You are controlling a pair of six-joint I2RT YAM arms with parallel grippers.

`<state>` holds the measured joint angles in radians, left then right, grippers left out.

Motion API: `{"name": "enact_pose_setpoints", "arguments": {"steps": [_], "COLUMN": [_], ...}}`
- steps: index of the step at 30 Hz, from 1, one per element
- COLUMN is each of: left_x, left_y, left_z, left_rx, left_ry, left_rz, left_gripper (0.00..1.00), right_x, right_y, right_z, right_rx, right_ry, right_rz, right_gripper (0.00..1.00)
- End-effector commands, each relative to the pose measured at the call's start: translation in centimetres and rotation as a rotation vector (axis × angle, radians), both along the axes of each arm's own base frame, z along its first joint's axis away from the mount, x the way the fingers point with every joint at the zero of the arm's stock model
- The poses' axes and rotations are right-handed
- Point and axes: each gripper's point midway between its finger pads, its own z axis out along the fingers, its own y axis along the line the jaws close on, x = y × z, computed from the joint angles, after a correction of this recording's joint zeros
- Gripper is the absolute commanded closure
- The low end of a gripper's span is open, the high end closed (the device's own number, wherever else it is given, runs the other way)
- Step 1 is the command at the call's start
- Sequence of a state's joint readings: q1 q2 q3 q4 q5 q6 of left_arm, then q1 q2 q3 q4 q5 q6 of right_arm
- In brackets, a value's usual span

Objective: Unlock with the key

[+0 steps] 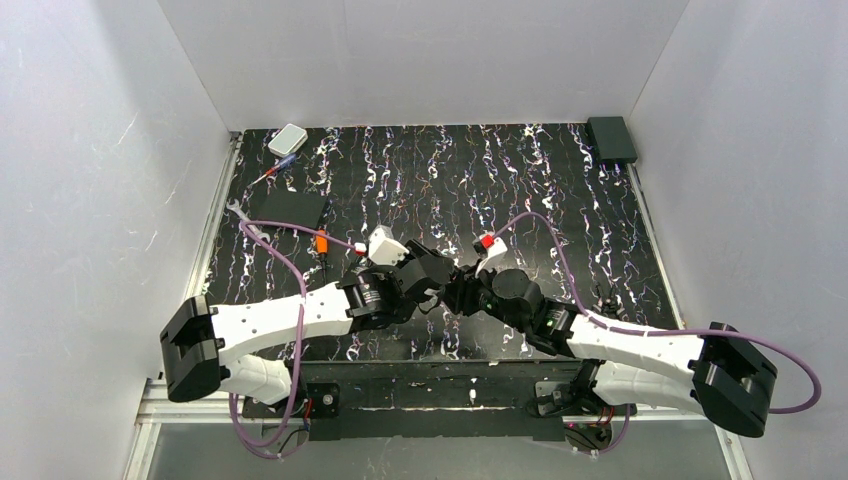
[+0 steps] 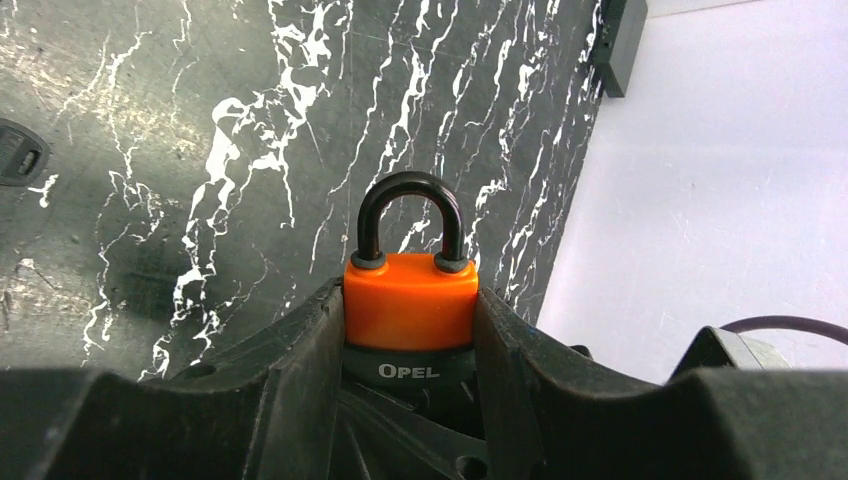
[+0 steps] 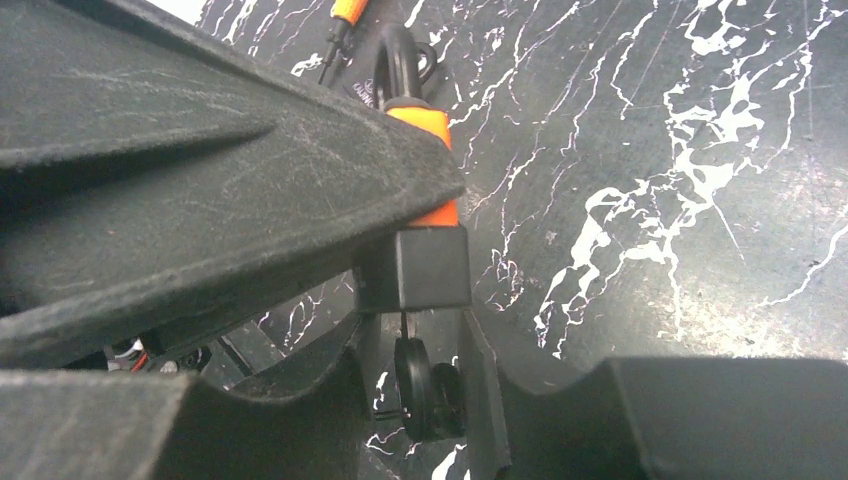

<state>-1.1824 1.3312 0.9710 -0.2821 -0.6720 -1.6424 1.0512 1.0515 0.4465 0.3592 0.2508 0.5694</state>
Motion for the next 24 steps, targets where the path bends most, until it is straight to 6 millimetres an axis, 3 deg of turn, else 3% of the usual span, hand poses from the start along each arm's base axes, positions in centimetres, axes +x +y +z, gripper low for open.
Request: {"name": "enact_pose_setpoints", "arguments": {"steps": [1,5,12,24], "left_x": [-5.8,-5.8,-5.7,-5.7], "left_y": [-5.6,-5.3,-4.4,-3.9], "left_z": [3.8,3.8,4.0,4.0], "left_rx": [-0.232,-0.238,-0.241,-0.242], "left_ry": [0.103,0.103,0.088,0.088], "left_rz": [-0.244,-0.237,-0.221,-0.215], "left_gripper": [1.0,1.0,1.0,1.0], "right_x": [2.3,2.1,1.8,1.2], "right_y": [0.8,-0.1,-2.9,-3.3], "right_z": [7.7,8.8,10.4,11.0], "right_rx": [0.228,0.281,0.333,0.281], "right_ry": [-0.149,-0.174,-0.223,-0.238], "right_rz": [-0.062,-0.081,-0.147,-0.118], "right_gripper": [0.58,0.57,0.39,0.35]}}
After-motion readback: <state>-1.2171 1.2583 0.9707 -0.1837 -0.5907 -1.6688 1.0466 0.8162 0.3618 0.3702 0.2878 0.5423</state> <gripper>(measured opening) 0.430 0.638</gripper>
